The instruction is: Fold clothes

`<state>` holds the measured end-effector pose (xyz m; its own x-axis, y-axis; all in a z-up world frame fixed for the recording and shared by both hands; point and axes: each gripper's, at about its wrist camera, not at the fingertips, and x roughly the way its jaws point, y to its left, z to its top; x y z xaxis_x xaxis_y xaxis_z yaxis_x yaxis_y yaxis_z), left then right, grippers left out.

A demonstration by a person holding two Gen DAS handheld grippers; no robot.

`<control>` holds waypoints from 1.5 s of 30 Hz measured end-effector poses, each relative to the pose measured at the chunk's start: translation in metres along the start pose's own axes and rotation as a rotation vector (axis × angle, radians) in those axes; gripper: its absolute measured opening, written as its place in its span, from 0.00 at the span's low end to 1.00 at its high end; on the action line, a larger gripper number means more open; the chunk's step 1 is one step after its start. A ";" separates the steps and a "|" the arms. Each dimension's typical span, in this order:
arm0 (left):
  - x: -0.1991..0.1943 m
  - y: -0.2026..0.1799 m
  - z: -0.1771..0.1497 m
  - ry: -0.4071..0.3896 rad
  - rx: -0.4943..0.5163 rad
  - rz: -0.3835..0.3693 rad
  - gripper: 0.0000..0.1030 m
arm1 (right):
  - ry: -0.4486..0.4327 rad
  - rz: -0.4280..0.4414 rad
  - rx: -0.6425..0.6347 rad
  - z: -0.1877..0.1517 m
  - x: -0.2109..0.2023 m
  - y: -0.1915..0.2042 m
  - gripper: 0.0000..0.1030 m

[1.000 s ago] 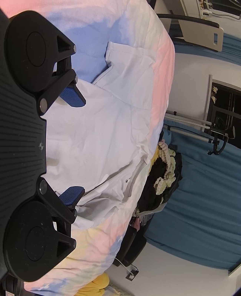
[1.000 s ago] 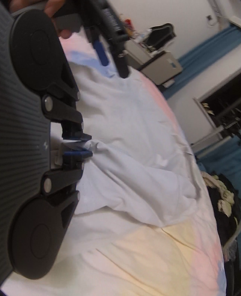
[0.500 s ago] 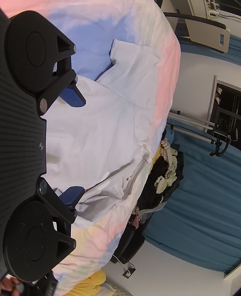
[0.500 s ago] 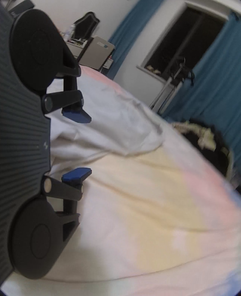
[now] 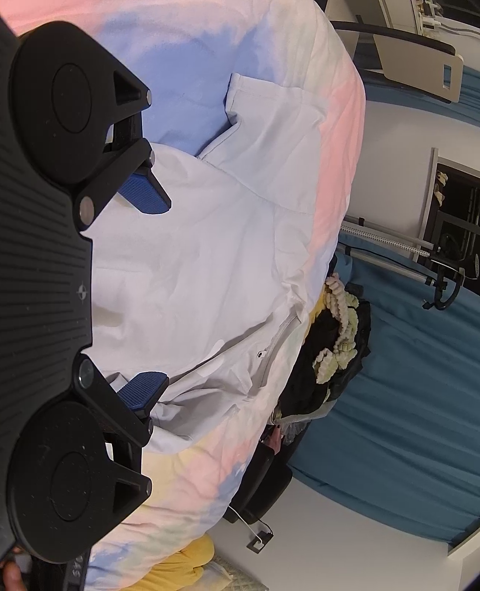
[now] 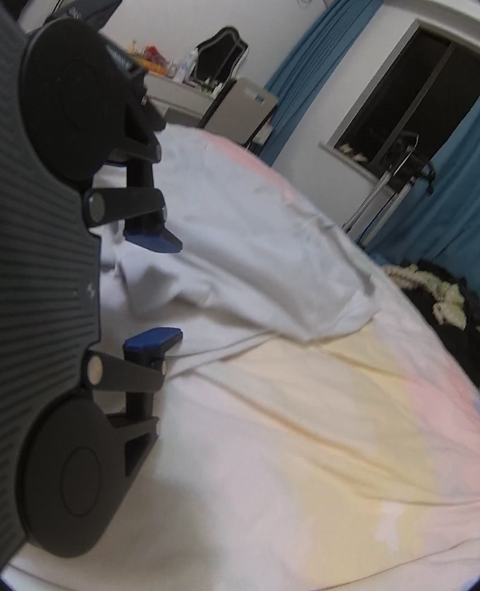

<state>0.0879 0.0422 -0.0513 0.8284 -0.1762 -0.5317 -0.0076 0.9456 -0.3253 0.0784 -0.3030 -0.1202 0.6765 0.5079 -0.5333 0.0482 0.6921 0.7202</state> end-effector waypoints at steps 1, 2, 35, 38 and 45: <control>0.001 0.000 0.000 0.001 0.002 -0.001 0.91 | 0.009 0.012 0.004 -0.002 0.003 -0.002 0.45; 0.001 -0.001 -0.001 0.003 0.005 -0.001 0.91 | 0.019 0.024 0.009 -0.004 0.005 -0.003 0.43; 0.052 -0.009 -0.015 0.098 0.126 -0.018 0.91 | -0.439 -0.623 -0.214 0.254 0.023 -0.184 0.03; 0.057 -0.010 -0.015 0.094 0.138 -0.015 0.91 | -0.452 -0.603 -0.198 0.244 0.021 -0.186 0.05; 0.047 -0.016 -0.017 0.073 0.158 -0.063 0.91 | -0.461 -0.557 -0.231 0.218 -0.023 -0.141 0.49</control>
